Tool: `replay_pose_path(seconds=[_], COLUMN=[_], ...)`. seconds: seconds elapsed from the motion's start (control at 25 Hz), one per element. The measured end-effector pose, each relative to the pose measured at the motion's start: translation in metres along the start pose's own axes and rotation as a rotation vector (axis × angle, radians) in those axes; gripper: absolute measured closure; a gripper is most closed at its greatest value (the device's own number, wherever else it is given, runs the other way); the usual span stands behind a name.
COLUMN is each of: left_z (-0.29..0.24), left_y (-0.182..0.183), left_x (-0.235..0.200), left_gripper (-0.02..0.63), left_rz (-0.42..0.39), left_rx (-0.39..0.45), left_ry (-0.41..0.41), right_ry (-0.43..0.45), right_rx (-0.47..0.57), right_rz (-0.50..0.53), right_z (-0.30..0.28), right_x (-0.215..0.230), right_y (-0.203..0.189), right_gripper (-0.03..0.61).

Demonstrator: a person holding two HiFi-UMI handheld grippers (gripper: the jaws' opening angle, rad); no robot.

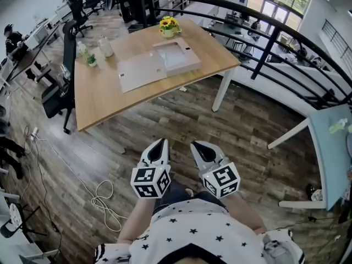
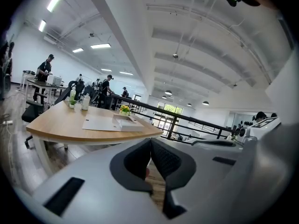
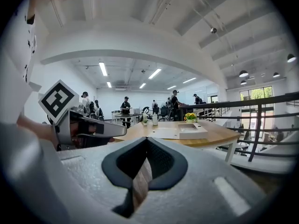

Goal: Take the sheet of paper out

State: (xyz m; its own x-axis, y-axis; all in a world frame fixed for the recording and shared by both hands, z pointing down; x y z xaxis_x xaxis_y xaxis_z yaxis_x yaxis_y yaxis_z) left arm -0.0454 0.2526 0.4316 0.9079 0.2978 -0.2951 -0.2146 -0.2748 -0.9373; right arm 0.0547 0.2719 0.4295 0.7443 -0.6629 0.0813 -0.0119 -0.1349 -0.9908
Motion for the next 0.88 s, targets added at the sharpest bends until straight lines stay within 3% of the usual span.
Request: replay_pose_path(seconds=[0.72, 0.88], left_z=[0.008, -0.001], left_y=[-0.002, -0.002], left_x=[0.013, 0.01], left_gripper=[0.607, 0.565], left_rz=[-0.027, -0.032], left_rx=[0.003, -0.005], left_ry=[-0.03, -0.039], right_ry=[0.024, 0.045], right_rx=[0.019, 0.022], right_rz=[-0.059, -0.076], right_z=[0.007, 0.001], right_x=[0.001, 0.005], right_y=[-0.001, -0.001], right_gripper=[0.568, 0.552])
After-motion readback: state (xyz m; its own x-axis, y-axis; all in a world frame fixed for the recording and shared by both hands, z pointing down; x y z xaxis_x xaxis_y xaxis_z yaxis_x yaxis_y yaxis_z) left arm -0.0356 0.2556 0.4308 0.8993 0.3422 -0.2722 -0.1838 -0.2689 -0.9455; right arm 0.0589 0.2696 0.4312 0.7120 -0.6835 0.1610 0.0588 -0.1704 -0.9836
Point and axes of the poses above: the fingertips, and each gripper's own axes: z backward along the fingers, x to its right, y out of its top, the point moved 1 cm from there along z, backward along the fingers, and after that the axes turned 5 degrees about x, right-handed, at the moved point
